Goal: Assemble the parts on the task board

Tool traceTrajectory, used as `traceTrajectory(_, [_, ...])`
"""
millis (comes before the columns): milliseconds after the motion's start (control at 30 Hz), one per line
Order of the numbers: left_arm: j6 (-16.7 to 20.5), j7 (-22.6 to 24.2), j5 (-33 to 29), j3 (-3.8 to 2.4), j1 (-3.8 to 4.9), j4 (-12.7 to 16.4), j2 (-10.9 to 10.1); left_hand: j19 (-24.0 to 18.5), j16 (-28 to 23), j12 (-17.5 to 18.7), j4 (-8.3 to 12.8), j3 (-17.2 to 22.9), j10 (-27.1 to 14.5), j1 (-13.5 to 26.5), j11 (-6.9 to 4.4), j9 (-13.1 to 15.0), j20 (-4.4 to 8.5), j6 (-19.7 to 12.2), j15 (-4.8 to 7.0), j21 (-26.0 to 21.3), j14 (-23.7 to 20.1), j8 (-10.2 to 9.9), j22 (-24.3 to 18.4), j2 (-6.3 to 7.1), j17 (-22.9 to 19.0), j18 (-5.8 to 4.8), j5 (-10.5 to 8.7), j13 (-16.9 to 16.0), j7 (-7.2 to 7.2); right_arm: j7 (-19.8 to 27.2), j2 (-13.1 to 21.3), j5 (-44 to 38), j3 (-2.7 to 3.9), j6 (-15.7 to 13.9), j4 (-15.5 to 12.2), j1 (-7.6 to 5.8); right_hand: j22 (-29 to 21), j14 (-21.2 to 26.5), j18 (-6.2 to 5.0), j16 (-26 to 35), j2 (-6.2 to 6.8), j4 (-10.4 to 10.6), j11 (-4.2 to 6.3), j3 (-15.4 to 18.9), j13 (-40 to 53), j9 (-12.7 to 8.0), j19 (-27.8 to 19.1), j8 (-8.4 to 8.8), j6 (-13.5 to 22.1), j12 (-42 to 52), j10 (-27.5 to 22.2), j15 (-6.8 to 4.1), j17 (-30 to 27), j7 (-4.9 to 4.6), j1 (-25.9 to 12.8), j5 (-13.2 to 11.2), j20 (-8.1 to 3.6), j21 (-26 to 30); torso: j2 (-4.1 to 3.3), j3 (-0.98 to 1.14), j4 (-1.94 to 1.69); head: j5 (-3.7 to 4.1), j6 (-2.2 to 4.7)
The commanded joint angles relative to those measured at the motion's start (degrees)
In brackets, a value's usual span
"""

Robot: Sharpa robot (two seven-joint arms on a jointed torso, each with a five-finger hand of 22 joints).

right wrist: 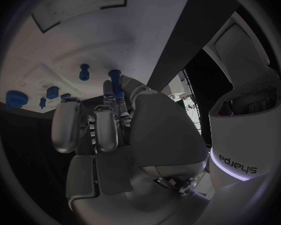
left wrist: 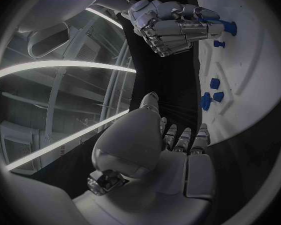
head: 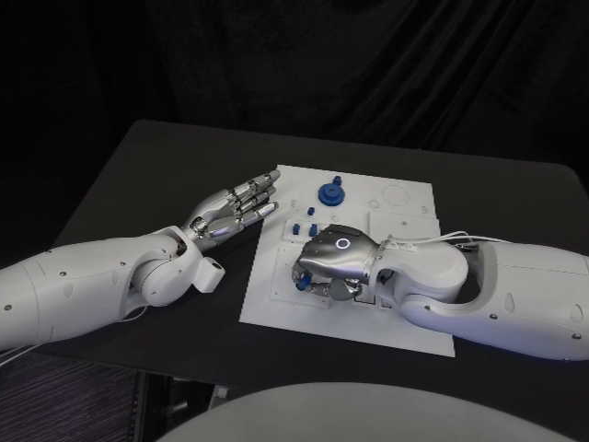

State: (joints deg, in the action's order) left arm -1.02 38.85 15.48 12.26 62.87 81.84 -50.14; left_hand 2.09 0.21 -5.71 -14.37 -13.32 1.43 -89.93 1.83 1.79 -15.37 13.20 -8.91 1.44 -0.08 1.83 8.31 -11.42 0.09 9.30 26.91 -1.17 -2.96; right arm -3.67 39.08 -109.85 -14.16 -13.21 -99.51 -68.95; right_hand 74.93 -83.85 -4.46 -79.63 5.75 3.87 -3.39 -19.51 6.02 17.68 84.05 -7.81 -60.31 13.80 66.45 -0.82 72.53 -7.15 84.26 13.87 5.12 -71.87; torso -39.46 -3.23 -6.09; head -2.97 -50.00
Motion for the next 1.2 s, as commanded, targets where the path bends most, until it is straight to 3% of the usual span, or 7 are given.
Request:
traceTrajectory(33, [-0.8,0.8,-0.3,-0.05,-0.13,0.0,0.2,0.1,-0.2,0.2,0.2,0.1,-0.2,-0.2,0.16,-0.1,-0.30,-0.3,-0.23,0.0,0.1,-0.2,-0.1,-0.24,-0.1,0.96,-0.33,0.1,0.12,-0.4,0.0,-0.6,0.01,1.2,0.2,0.27,10.2,-2.4,0.73,0.2,-0.04,-0.3,-0.05,0.1,0.1,0.1,0.4,0.01,0.1,0.0,0.5,-0.25,-0.1,-0.10,0.1,-0.4,-0.29,0.2,-0.02,0.00,-0.02,0.08,0.00])
traceTrajectory(500, [-1.0,0.6,-0.3,-0.05,-0.23,-0.3,0.4,0.1,-0.2,0.2,0.2,0.1,-0.2,-0.2,0.17,-0.1,-0.30,-0.4,-0.27,-0.1,0.1,-0.2,-0.1,-0.27,-0.1,0.97,-0.44,0.1,0.12,-0.6,-0.2,-0.6,0.01,1.7,0.6,0.61,9.9,-2.0,0.55,0.7,0.30,0.0,-0.68,0.0,0.2,-0.2,-0.2,2.22,3.2,-1.3,-1.3,0.25,-0.9,-0.69,-0.7,-1.0,0.07,1.3,0.01,0.02,0.02,-0.01,0.00])
traceTrajectory(633, [-1.1,0.6,-0.3,-0.05,-0.27,-0.4,0.5,0.1,-0.2,0.2,0.2,0.1,-0.2,-0.2,0.17,-0.1,-0.30,-0.4,-0.27,-0.1,0.1,-0.2,-0.1,-0.27,-0.1,0.97,-0.44,0.1,0.12,-0.6,-0.2,-0.6,0.01,1.4,0.9,0.64,9.0,-1.0,0.08,2.1,1.38,1.1,-2.39,0.6,-0.8,-2.7,-1.5,4.41,13.6,-4.9,-8.9,1.33,-2.9,0.86,-2.7,-3.8,0.87,4.2,-0.03,0.00,-0.01,-0.03,0.00])
traceTrajectory(667, [-1.1,0.6,-0.3,-0.05,-0.28,-0.4,0.5,0.1,-0.2,0.2,0.2,0.1,-0.2,-0.2,0.17,-0.1,-0.30,-0.4,-0.27,-0.1,0.1,-0.2,-0.1,-0.27,-0.1,0.97,-0.44,0.1,0.12,-0.6,-0.3,-0.6,0.01,1.2,0.9,0.65,8.7,-0.4,-0.22,2.9,1.59,1.2,-3.02,1.4,-1.2,-4.2,-2.2,4.08,19.1,-6.2,-12.4,1.42,-4.0,2.56,-3.0,-5.0,1.16,5.7,-0.05,-0.01,-0.02,-0.01,0.00])
traceTrajectory(733, [-1.1,0.6,-0.3,-0.05,-0.30,-0.5,0.5,0.1,-0.2,0.2,0.2,0.1,-0.2,-0.2,0.17,-0.1,-0.30,-0.4,-0.27,-0.1,0.1,-0.2,-0.1,-0.27,-0.1,0.97,-0.44,0.1,0.12,-0.4,-0.2,-0.6,0.01,0.7,1.0,0.65,7.9,0.9,-0.77,4.4,1.25,1.3,-3.78,3.6,-1.1,-8.2,-3.5,4.89,30.0,-6.3,-16.5,1.80,-6.2,3.86,-2.8,-6.2,1.67,8.5,-0.06,0.01,-0.03,0.05,0.00])
traceTrajectory(833, [-1.2,0.6,-0.4,-0.05,-0.34,-0.6,0.5,0.1,-0.2,0.2,0.2,0.1,-0.2,-0.2,0.17,-0.1,-0.30,-0.4,-0.27,-0.1,0.1,-0.2,-0.1,-0.27,-0.1,0.97,-0.44,0.1,0.12,-0.1,-0.1,-0.5,0.01,-0.6,1.0,0.66,7.6,1.7,-1.02,5.2,1.11,2.1,-4.07,5.7,-0.9,-10.5,-4.1,5.22,36.1,-5.7,-19.0,1.85,-7.4,5.23,-2.4,-7.0,1.79,10.1,-0.04,0.02,0.00,0.05,0.00])
traceTrajectory(1200, [-1.1,0.6,-0.4,-0.05,-0.54,-0.9,0.5,0.1,-0.2,0.2,0.2,0.1,-0.2,-0.2,0.18,-0.1,-0.30,-0.5,-0.29,0.0,0.1,-0.2,-0.1,-0.28,-0.1,0.97,-0.53,0.1,0.13,1.8,3.1,4.2,0.02,-8.0,-0.9,-0.16,7.6,1.8,-1.07,5.1,2.02,6.8,-4.05,9.0,-0.4,-11.9,-4.1,4.88,36.9,-2.9,-22.2,1.59,-7.6,5.74,-0.1,-8.2,1.61,10.6,-0.03,0.02,0.00,0.68,0.00])
